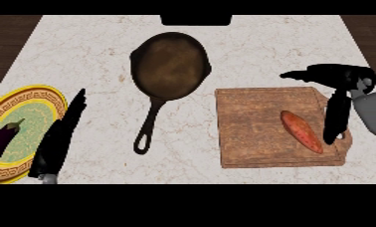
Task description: Pick the sweet potato from the cutting board and place it in the pan
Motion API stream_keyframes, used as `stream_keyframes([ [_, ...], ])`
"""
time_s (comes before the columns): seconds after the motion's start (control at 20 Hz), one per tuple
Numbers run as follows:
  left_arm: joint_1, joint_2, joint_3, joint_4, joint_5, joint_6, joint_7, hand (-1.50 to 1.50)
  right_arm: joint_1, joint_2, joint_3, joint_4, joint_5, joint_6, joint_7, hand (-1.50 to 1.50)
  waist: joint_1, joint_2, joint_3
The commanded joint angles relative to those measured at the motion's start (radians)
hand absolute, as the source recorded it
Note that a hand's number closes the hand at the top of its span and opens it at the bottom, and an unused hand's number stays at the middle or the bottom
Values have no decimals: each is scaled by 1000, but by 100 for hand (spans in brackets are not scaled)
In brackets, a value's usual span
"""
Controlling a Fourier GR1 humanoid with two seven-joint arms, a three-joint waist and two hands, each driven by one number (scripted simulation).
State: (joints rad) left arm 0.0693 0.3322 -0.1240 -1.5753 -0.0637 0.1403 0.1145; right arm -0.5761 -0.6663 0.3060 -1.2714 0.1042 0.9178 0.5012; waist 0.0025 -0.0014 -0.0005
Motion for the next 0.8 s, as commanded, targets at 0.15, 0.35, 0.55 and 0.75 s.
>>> stream_keyframes([
  [0.15, 78, 17, 37, -47, 8, -56, -22, 0, 19, 69, 3, 13, 57, 61, 47, -150, 8, 1, 1],
  [0.35, -14, -31, 42, 14, -20, -29, -10, 0, 77, 27, 6, -71, 105, 78, 64, -150, -3, 1, 0],
  [0.55, -14, -53, 28, 13, -66, -21, -1, 0, 121, 86, -6, -118, 101, 82, 157, -150, -5, 0, 0],
  [0.75, -45, -23, 95, 46, -7, -92, 7, 0, 91, 68, -11, -21, 192, 93, 71, -150, 2, 3, 0],
])
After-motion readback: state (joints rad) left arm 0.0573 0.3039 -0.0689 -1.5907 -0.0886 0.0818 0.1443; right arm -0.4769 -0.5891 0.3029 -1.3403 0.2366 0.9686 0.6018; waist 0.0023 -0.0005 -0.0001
